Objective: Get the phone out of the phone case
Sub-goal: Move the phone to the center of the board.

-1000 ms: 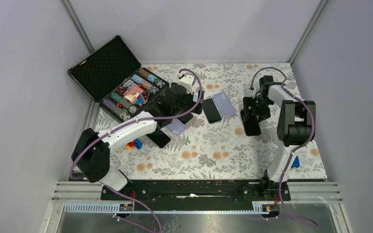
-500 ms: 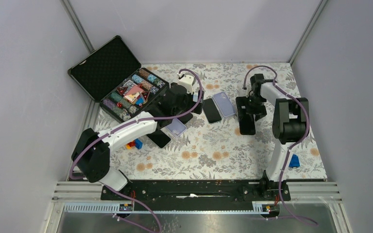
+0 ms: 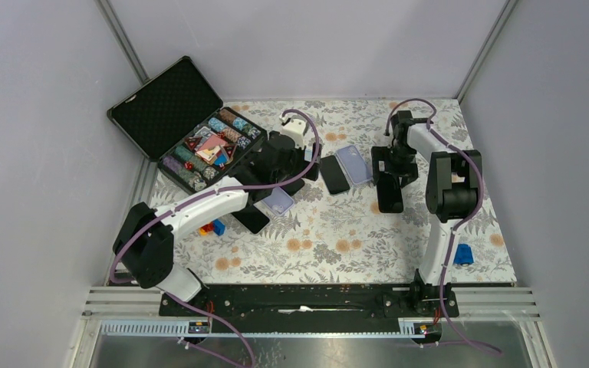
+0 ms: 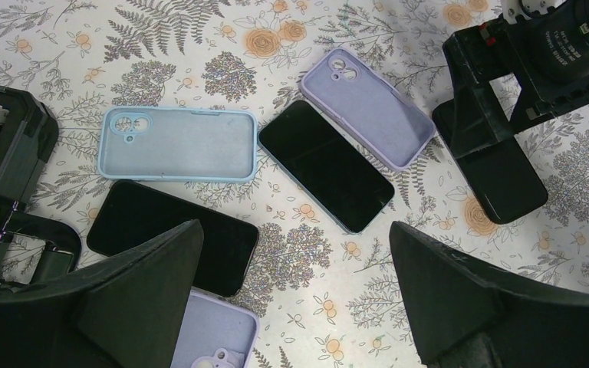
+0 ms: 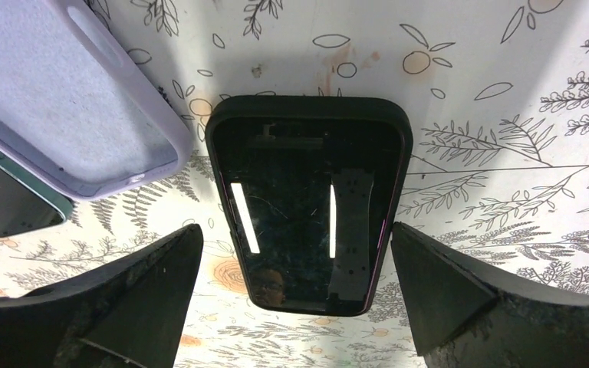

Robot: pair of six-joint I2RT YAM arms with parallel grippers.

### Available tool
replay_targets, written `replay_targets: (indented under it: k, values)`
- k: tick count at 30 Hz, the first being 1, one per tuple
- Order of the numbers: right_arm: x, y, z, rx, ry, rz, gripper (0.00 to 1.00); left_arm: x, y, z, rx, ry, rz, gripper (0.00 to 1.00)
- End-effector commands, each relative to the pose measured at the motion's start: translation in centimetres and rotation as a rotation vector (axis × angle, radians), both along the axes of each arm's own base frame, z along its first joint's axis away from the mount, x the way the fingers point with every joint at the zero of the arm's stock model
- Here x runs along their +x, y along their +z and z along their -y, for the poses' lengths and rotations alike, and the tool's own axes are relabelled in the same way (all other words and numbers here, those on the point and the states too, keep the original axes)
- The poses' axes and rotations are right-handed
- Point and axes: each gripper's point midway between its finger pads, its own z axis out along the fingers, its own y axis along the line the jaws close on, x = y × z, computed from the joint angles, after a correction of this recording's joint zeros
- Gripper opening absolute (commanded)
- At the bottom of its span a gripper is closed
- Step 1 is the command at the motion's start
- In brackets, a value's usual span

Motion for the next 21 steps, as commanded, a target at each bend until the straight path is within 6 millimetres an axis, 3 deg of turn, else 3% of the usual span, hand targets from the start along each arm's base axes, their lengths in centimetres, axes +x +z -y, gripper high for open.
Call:
replay_targets:
  k: [1, 8, 15, 21]
  values:
    - [0.6, 0.8, -0.5, -0.043, -0.06, -0.016, 1.0, 0.8, 2.3, 0.0, -0.056, 0.027, 0.064, 0.99]
    - [1.0, 1.0, -0.4, -0.098, -0.059, -0.043, 1.0, 0.7, 2.7, -0.1, -0.071, 0.03, 0.073, 0.99]
    - [0.0, 1.2, -0.3, -0.112, -0.045, -0.169, 1.0, 0.4, 3.5, -0.4, -0.086, 0.031, 0.093, 0.99]
    - [-0.1, 1.2, -1.3, -0.063, -0.052, -0.188, 0.86, 0.2, 3.9, -0.6, -0.094, 0.031, 0.103, 0.99]
